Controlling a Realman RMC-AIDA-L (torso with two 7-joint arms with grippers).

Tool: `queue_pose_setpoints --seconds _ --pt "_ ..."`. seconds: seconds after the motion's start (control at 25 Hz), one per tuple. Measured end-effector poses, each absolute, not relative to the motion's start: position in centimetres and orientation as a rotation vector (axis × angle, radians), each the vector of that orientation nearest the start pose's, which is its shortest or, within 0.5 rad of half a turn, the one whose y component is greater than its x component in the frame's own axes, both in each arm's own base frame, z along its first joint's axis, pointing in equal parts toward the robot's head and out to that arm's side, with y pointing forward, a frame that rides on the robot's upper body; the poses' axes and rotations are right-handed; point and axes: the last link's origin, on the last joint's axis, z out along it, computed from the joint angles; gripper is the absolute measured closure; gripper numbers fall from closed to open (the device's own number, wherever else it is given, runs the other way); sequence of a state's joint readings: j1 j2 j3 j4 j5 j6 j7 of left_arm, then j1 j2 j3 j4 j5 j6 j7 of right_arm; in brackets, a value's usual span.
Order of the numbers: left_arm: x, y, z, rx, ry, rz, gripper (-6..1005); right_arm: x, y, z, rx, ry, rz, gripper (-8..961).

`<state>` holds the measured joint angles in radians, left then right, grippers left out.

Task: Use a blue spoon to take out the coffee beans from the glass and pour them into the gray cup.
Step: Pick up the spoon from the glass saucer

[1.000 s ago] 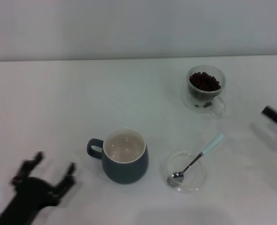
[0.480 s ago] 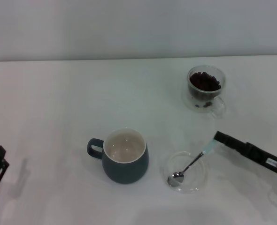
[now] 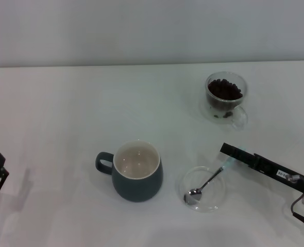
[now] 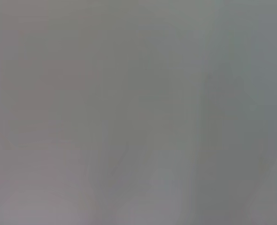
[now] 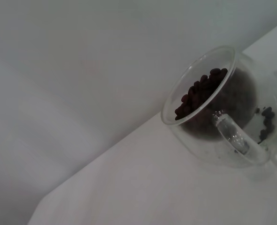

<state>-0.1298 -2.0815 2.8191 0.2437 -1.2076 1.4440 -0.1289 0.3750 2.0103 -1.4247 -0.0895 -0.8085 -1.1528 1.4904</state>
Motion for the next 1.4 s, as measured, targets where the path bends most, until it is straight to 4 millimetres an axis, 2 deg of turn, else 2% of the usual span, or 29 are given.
queue_pose_setpoints --seconds 0.2,0.36,0.76,0.92,1.2,1.4 --pt "-35.4 20.9 -3.6 -1.581 -0.610 -0.755 125 35.6 27.7 -4.9 -1.881 1.647 0.967 158" --pt "-35.4 21.1 -3.5 -1.583 -0.602 -0.753 126 35.4 27.5 -4.7 -1.879 1.647 1.009 346" --pt "-35.2 21.6 -3.3 -1.586 -0.586 -0.757 132 35.0 27.5 -4.4 -1.874 1.640 1.059 590" --pt "-35.3 21.6 -3.2 -1.585 -0.584 -0.756 134 34.7 27.5 -4.2 -1.872 1.633 1.088 787" --pt "-35.3 21.6 -3.2 -1.583 -0.583 -0.757 133 34.3 27.7 -3.2 -1.844 1.602 1.185 798" --pt "-35.4 21.6 -3.0 -1.572 -0.584 -0.755 133 33.2 29.4 -1.3 -1.839 1.479 1.274 809"
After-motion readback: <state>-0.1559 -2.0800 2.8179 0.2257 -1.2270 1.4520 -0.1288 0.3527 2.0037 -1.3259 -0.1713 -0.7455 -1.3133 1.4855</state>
